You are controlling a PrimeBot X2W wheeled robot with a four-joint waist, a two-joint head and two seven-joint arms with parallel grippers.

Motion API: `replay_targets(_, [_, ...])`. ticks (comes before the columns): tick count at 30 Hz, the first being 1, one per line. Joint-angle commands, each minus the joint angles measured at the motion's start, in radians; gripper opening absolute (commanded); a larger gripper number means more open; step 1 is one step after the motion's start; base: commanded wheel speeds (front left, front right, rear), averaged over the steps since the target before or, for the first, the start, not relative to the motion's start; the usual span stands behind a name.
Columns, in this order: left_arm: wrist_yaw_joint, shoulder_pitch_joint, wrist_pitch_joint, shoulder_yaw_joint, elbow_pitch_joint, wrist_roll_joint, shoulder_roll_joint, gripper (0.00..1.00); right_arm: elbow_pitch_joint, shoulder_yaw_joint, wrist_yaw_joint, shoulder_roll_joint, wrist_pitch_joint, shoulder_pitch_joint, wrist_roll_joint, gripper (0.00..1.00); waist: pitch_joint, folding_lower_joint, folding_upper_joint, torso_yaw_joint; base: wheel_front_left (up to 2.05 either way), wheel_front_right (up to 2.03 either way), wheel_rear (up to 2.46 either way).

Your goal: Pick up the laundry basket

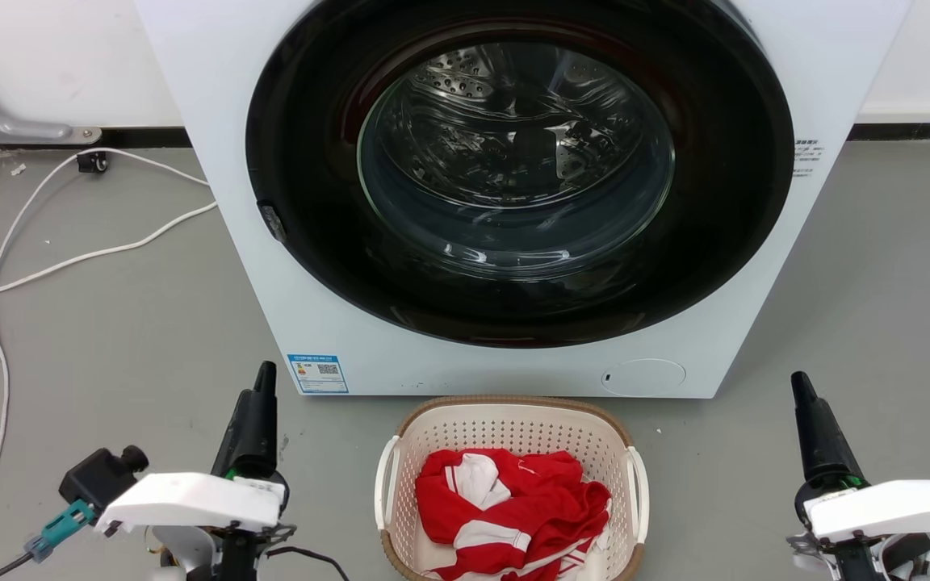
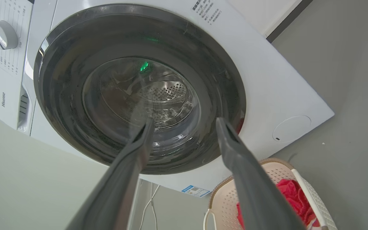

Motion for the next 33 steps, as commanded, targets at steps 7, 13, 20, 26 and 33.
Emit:
replay_targets(7, [-0.001, -0.039, -0.031, -0.016, -0.002, 0.195, 0.006, 1.00, -0.019, 0.003, 0.000, 0.001, -0.022, -0.002, -0.179, 1.00, 0.002, 0.0000, 0.0000, 0.001, 0.00, 0.00, 0.00])
replay_targets(13, [0.006, -0.045, -0.050, -0.030, 0.006, 0.309, 0.010, 1.00, -0.024, -0.001, 0.000, 0.001, -0.031, 0.002, -0.291, 1.00, 0.004, 0.0000, 0.0000, 0.001, 0.00, 0.00, 0.00])
replay_targets(20, [0.013, -0.053, -0.069, -0.044, 0.014, 0.401, 0.015, 1.00, -0.032, -0.003, 0.000, 0.002, -0.041, 0.009, -0.379, 1.00, 0.005, 0.0000, 0.0000, 0.000, 0.00, 0.00, 0.00])
replay_targets(26, [0.024, -0.056, -0.088, -0.059, 0.025, 0.495, 0.022, 1.00, -0.045, -0.006, 0.000, 0.002, -0.048, 0.014, -0.484, 1.00, 0.004, 0.0000, 0.0000, 0.001, 0.00, 0.00, 0.00])
replay_targets(33, [0.033, -0.058, -0.107, -0.075, 0.035, 0.576, 0.026, 1.00, -0.056, -0.003, 0.000, 0.003, -0.051, 0.026, -0.574, 1.00, 0.004, 0.0000, 0.0000, 0.002, 0.00, 0.00, 0.00])
